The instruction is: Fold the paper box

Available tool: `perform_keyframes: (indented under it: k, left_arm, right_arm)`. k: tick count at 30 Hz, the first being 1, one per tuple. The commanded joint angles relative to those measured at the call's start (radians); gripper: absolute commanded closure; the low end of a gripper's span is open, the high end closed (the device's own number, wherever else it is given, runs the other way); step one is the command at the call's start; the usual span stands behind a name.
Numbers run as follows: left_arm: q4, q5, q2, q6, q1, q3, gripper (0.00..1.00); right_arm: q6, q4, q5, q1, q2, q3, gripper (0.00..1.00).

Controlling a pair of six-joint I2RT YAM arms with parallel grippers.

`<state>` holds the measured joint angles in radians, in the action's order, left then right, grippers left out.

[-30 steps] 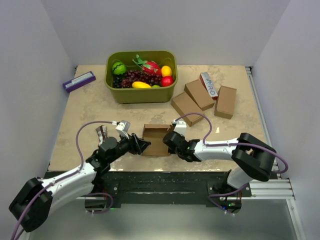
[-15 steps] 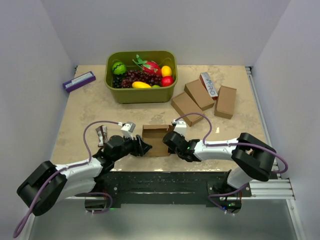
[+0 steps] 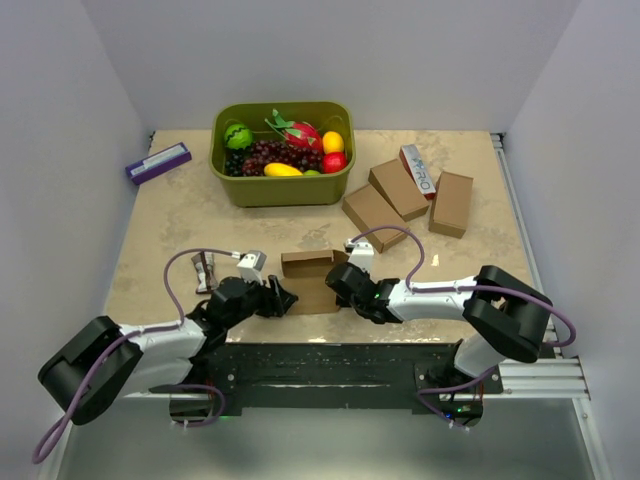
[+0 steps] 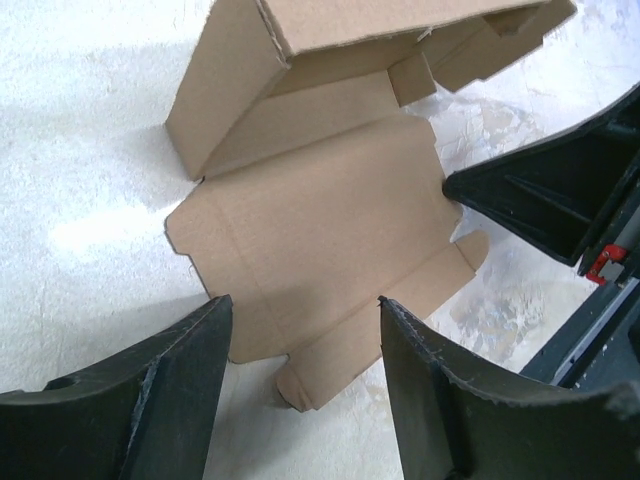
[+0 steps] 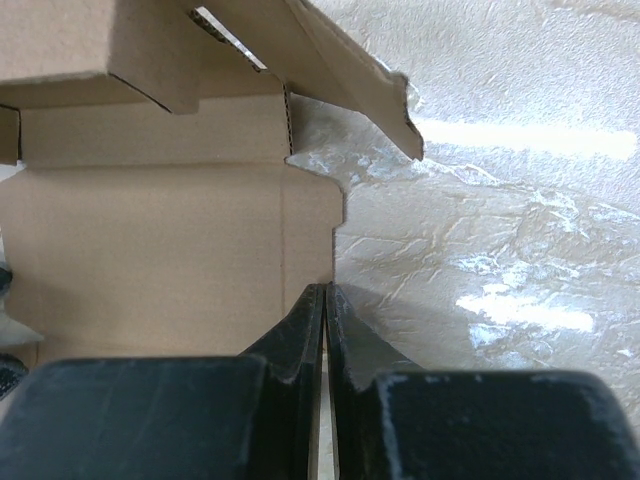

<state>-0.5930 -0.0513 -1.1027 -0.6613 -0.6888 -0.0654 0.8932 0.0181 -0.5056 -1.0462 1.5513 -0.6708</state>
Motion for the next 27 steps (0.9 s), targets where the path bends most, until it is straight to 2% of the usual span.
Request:
perform_keyframes:
  k: [1,8,10,14,17,20,27]
  left_arm:
    - [-0.042,0.010,-0.051,0.014,-0.003,0.029,0.34]
    - [-0.042,0.013,-0.074,0.015,-0.003,0.021,0.34]
    - [-0.019,0.016,-0.074,0.020,-0.005,0.015,0.34]
    - [0.012,0.021,-0.074,0.040,-0.005,0.006,0.34]
    - [0.027,0.021,-0.077,0.054,-0.003,0.003,0.34]
    - [0.041,0.025,-0.071,0.065,-0.003,-0.002,0.34]
    - [0.050,0.022,-0.059,0.068,-0.005,-0.005,0.34]
  right_arm:
    - [0.015,0.086,0.022,-0.003,0.043,0.016,0.95]
    - [0.006,0.109,0.030,-0.005,-0.002,0.010,0.94]
    - [-0.014,0.138,0.039,-0.005,-0.039,0.007,0.87]
    - [-0.048,0.221,-0.004,-0.003,-0.198,-0.006,0.59]
    - [-0.091,0.275,-0.031,0.008,-0.275,-0.024,0.48]
    - [-0.143,0.289,-0.027,0.047,-0.339,-0.029,0.38]
    - [-0.298,0.157,0.042,0.123,-0.343,-0.016,0.30]
